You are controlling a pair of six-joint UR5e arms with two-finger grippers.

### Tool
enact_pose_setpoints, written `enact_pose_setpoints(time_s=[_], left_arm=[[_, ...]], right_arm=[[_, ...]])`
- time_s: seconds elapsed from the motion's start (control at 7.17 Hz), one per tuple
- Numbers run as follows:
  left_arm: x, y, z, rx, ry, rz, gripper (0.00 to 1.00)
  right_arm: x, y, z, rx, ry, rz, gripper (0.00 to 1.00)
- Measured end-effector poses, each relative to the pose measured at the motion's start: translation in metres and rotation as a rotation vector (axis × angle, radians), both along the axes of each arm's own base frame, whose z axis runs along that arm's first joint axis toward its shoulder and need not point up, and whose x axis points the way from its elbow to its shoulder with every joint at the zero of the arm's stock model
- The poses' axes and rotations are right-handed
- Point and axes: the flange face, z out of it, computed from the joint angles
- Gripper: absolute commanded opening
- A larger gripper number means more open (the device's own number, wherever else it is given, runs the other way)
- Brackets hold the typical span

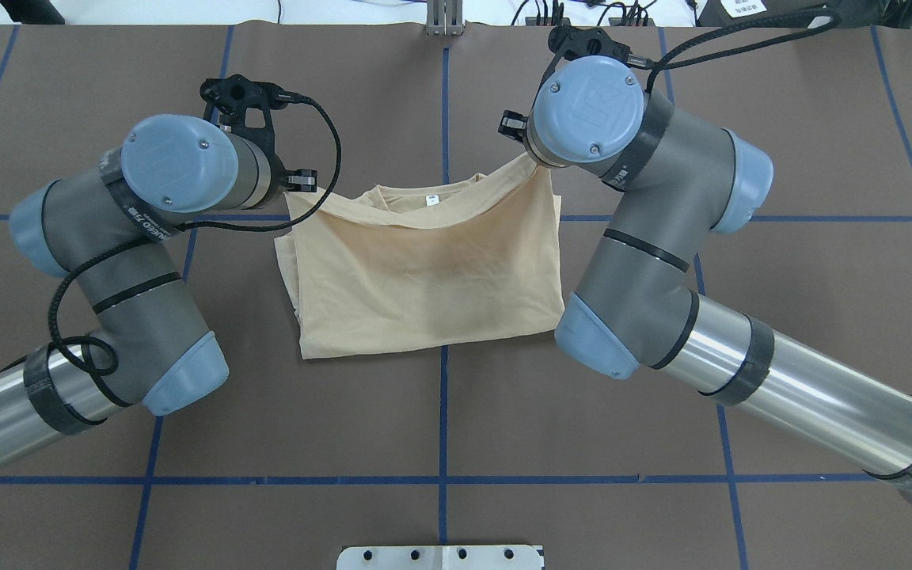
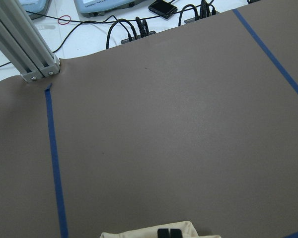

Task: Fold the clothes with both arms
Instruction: 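Release the hem and withdraw both grippers from the folded shirt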

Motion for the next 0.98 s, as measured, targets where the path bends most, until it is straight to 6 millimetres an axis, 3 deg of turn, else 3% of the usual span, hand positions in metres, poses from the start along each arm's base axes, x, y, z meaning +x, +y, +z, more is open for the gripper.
enact_pose_setpoints(time_s=[0.14,0.28,0.42,0.7,0.98], left_arm=[[0.004,-0.004,0.009,0.002,-0.011,0.004,0.02],[0.007,-0.006,0.015,0.000,-0.017,0.005,0.47],[0.007,-0.007,0.017,0.003,-0.017,0.007,0.99],[0.004,-0.005,0.015,0.075,0.002,0.045,1.00],[-0.011,0.015,0.006,0.118,0.076,0.123,1.00]], right_arm=[[-0.007,-0.007,0.011,-0.007,0.009,0.001,0.13],[-0.011,-0.010,0.017,-0.014,0.017,0.000,0.59],[-0.013,-0.012,0.022,-0.020,0.024,0.001,1.00],[-0.011,-0.015,0.023,-0.015,0.030,-0.020,1.00],[0.017,-0.018,0.019,-0.010,0.001,-0.108,1.00]])
